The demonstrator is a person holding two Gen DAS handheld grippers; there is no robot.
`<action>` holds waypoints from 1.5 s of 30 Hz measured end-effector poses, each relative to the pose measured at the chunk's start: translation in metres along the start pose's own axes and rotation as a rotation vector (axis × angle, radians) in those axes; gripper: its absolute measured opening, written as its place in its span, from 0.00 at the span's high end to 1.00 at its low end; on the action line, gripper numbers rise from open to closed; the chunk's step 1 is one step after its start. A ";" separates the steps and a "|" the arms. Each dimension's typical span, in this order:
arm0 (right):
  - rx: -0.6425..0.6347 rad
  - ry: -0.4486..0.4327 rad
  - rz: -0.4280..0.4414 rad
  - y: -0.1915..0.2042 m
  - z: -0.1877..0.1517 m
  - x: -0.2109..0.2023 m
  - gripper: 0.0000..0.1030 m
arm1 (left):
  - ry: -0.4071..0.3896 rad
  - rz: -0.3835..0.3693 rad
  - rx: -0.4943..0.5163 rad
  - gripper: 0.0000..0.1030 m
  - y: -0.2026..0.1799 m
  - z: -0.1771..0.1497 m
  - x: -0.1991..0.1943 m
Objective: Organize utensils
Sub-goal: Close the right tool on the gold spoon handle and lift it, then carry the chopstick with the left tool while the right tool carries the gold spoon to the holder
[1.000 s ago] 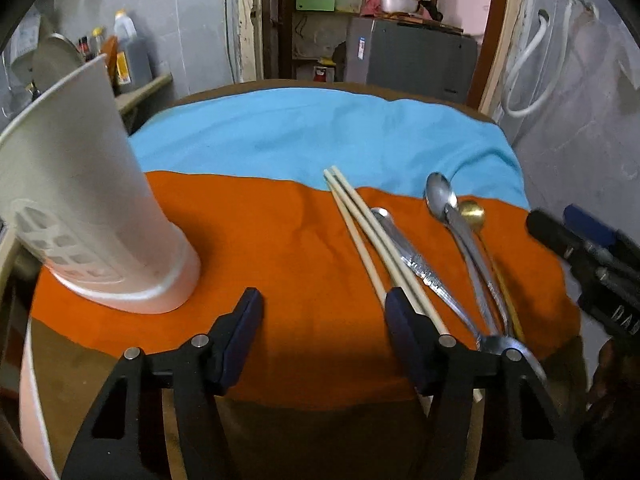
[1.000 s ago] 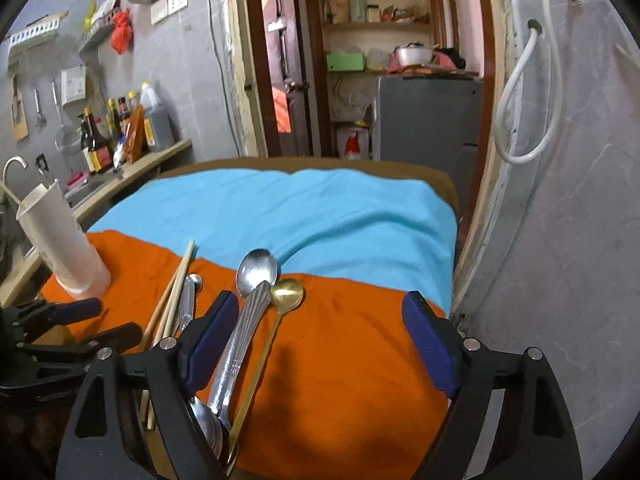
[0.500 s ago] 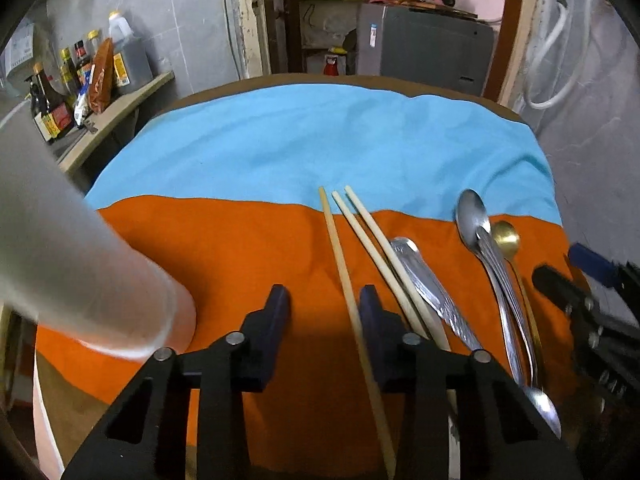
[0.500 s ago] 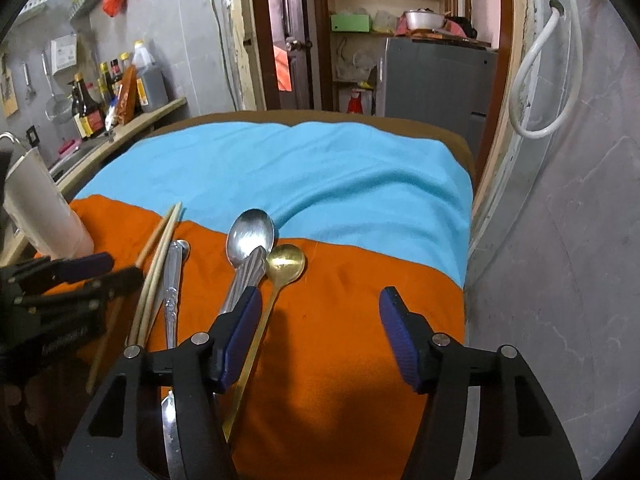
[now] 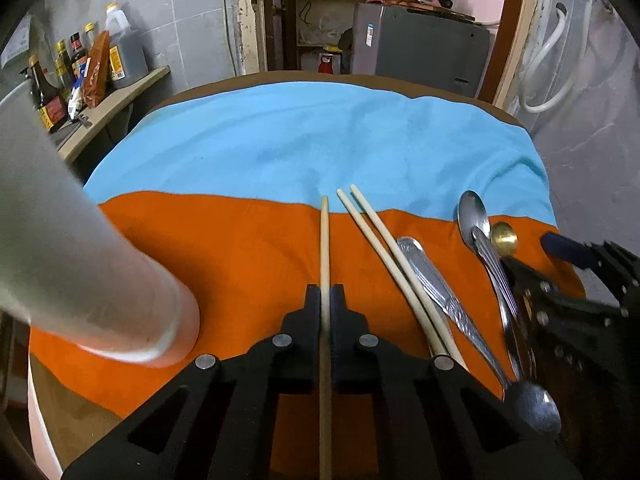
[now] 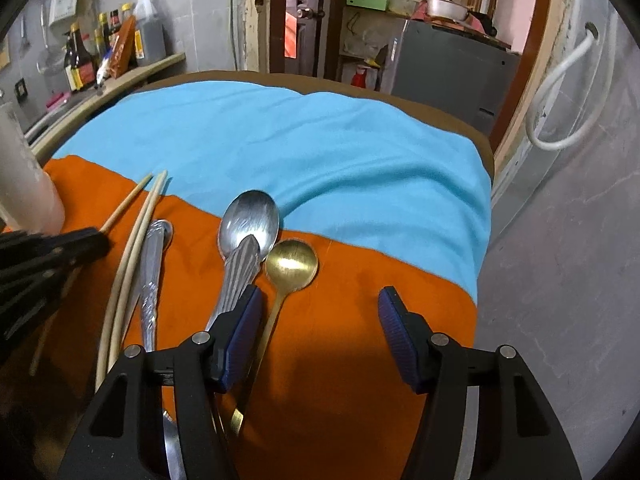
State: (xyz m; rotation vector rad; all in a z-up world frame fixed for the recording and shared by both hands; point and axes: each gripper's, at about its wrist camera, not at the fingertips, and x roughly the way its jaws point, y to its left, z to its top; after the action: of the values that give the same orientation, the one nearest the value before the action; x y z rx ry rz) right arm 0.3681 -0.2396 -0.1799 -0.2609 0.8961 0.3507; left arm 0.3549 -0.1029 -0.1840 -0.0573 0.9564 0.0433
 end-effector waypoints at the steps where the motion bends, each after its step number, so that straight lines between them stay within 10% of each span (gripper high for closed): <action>1: -0.004 0.000 -0.006 -0.001 0.001 0.001 0.45 | -0.001 -0.006 -0.004 0.97 0.001 -0.001 -0.002; 19: 0.030 -0.008 0.074 -0.001 0.013 0.013 0.54 | 0.014 -0.033 -0.024 0.97 0.004 0.006 0.004; 29: -0.011 -0.014 0.083 0.012 0.015 0.010 0.75 | 0.003 -0.073 -0.044 0.98 0.009 0.007 0.003; 45: -0.085 -0.416 0.050 0.032 -0.014 -0.073 0.76 | -0.456 -0.222 -0.106 0.98 0.024 -0.027 -0.090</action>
State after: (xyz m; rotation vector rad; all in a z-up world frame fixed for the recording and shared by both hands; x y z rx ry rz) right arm 0.3031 -0.2291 -0.1322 -0.2324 0.4793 0.4697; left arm 0.2799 -0.0817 -0.1270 -0.2414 0.4869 -0.0949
